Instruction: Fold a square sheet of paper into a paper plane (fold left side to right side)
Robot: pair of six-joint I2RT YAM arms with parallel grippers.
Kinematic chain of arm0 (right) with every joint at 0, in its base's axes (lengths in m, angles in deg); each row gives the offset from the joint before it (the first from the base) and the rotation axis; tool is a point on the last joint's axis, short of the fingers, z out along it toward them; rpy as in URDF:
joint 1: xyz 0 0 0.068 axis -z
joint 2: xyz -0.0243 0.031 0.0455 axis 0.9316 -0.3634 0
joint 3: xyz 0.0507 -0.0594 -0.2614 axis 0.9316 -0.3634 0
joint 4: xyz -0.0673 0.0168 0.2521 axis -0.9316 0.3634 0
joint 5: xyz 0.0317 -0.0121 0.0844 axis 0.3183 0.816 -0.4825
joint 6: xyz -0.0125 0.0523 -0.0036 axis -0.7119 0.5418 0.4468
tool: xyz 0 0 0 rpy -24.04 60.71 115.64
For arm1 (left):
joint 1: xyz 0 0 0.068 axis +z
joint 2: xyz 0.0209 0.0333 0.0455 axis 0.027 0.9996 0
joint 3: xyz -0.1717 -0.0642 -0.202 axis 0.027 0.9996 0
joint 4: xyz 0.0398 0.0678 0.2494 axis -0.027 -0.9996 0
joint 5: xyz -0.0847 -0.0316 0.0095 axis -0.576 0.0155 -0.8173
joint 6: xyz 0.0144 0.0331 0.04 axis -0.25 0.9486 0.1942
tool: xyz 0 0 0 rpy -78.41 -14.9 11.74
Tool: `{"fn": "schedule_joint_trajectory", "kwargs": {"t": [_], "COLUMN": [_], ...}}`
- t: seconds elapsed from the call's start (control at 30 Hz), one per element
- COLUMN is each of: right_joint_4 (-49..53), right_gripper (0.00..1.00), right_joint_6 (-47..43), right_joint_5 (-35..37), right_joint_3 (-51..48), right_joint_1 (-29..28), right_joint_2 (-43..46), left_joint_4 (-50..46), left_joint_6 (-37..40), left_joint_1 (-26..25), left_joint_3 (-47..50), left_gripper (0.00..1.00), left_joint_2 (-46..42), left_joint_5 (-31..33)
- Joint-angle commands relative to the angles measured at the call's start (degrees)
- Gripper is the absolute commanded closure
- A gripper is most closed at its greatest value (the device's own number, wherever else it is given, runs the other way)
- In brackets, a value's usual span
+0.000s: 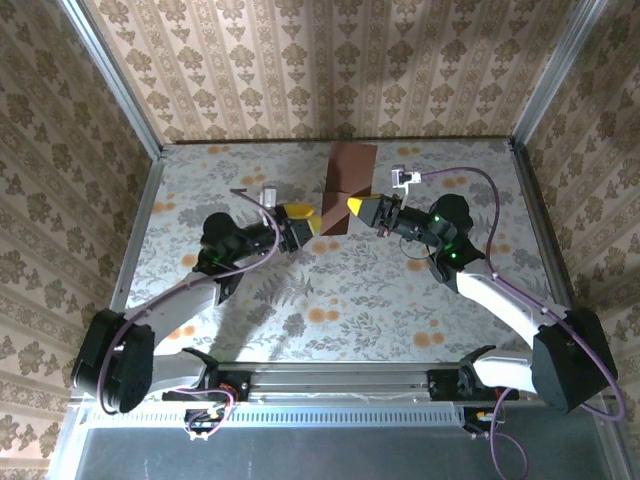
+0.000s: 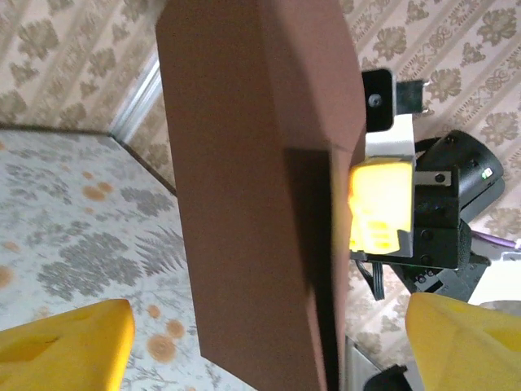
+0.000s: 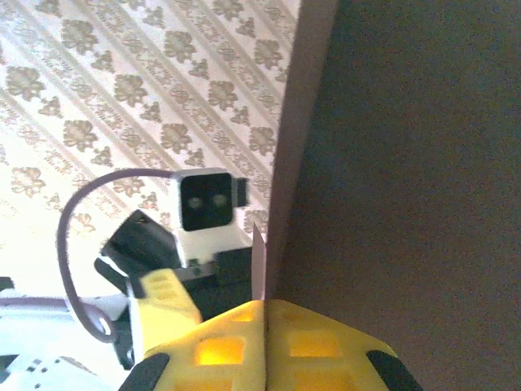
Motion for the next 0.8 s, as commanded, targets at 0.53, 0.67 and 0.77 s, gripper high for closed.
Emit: {"fn": "schedule_joint_trajectory", "kwargs": {"t": [0.53, 0.67, 0.77], "right_joint_4": [-1.67, 0.85, 3.59], "right_gripper": [0.84, 0.78, 0.75], "right_joint_6": [-0.77, -2.3, -3.74], "right_joint_5": [-0.22, 0.95, 1.87], "right_joint_3": [-0.55, -0.88, -0.97], "right_joint_1": [-0.9, -0.86, -0.91], "right_joint_2": [0.8, 1.52, 2.21], "left_joint_4": [8.77, 8.96, 8.73], "left_joint_6": [-6.11, -6.39, -6.39], "left_joint_1": [-2.63, -2.46, -2.29], "left_joint_3": [-5.64, -5.57, -5.47], "left_gripper": [0.65, 0.79, 0.88], "left_joint_2": [5.33, 5.4, 5.1], "left_joint_5": [-4.38, -4.33, -4.2]}}
